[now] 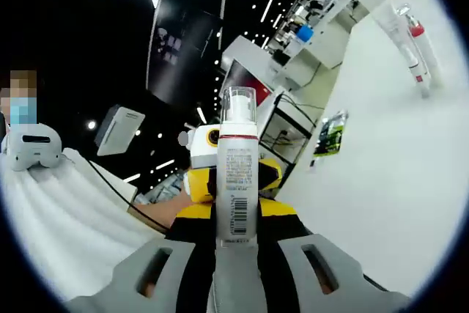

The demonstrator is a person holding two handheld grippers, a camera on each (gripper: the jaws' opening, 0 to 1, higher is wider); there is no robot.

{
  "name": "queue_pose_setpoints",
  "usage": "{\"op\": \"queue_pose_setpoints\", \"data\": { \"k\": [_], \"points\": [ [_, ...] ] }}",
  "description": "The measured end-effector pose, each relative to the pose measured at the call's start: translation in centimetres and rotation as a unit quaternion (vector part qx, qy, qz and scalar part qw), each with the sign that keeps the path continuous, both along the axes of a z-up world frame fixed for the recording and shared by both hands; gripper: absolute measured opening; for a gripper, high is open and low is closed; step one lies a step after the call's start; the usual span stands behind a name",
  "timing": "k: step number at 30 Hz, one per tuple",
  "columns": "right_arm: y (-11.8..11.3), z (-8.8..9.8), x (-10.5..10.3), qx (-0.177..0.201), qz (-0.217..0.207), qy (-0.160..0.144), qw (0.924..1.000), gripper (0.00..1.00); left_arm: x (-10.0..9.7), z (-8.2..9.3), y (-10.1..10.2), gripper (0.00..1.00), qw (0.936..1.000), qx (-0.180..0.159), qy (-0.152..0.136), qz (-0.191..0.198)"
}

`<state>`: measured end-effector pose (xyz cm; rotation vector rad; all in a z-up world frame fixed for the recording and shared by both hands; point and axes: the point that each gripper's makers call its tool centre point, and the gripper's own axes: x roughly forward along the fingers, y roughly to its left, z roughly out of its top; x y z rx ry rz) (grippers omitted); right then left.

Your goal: Arrange the skincare products in the storage area until every visible bottle or jar stands upright without overlapping.

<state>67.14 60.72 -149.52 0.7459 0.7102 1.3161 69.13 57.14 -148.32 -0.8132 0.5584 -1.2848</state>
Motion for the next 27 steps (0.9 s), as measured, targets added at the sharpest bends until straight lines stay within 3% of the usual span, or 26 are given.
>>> {"op": "queue_pose_setpoints", "data": {
  "k": [2,16,18,21,24,26,27],
  "points": [
    [0.1,0.3,-0.4,0.017,0.014,0.014,0.9997,0.19,-0.3,0.3,0.0,0.24,0.9996,-0.017,0.019,-0.01],
    [-0.1,-0.7,0.2,-0.001,-0.012,-0.016,0.9998,0.24,0.4,0.1,0.9,0.22,0.9998,-0.008,0.011,0.012],
    [-0.4,-1.1,0.3,-0.017,-0.017,-0.027,0.9993,0.28,0.4,0.2,1.0,0.22,0.9999,-0.007,0.006,0.014],
    [-1.2,-1.6,1.0,-0.046,-0.036,-0.044,0.9973,0.42,0.9,-0.5,1.6,0.22,0.999,0.025,-0.022,0.032],
    [-2.1,-1.6,1.7,-0.078,-0.052,-0.091,0.9914,0.42,1.3,-1.4,2.0,0.22,0.9962,0.057,-0.046,0.047],
    [-2.2,-0.8,2.0,-0.073,-0.065,-0.102,0.9899,0.43,1.3,-1.8,2.0,0.22,0.995,0.071,-0.052,0.048],
    [-2.2,-0.7,2.1,-0.073,-0.069,-0.103,0.9896,0.44,1.4,-2.4,2.0,0.22,0.9916,0.094,-0.074,0.05]
  ]
}}
